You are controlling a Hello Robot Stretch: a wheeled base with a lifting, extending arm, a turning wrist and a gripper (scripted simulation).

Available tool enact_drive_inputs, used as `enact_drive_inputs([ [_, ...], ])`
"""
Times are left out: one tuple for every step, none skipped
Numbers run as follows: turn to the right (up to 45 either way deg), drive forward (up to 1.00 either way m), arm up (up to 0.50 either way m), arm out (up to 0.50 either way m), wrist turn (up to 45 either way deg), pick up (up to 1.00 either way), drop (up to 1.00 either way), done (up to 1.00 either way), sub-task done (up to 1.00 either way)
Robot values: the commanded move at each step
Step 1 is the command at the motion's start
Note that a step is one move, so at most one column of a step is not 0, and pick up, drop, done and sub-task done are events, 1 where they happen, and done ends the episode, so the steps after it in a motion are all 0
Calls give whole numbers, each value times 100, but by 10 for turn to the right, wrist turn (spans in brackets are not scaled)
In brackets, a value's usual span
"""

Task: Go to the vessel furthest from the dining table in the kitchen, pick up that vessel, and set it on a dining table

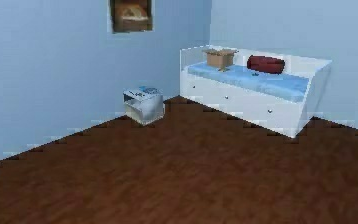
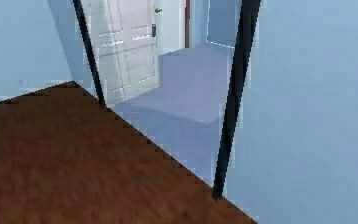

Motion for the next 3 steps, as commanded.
enact_drive_inputs([
  [450,0,0,0,0,0,0,0,0],
  [210,0,0,0,0,0,0,0,0],
  [30,0,0,0,0,0,0,0,0],
])
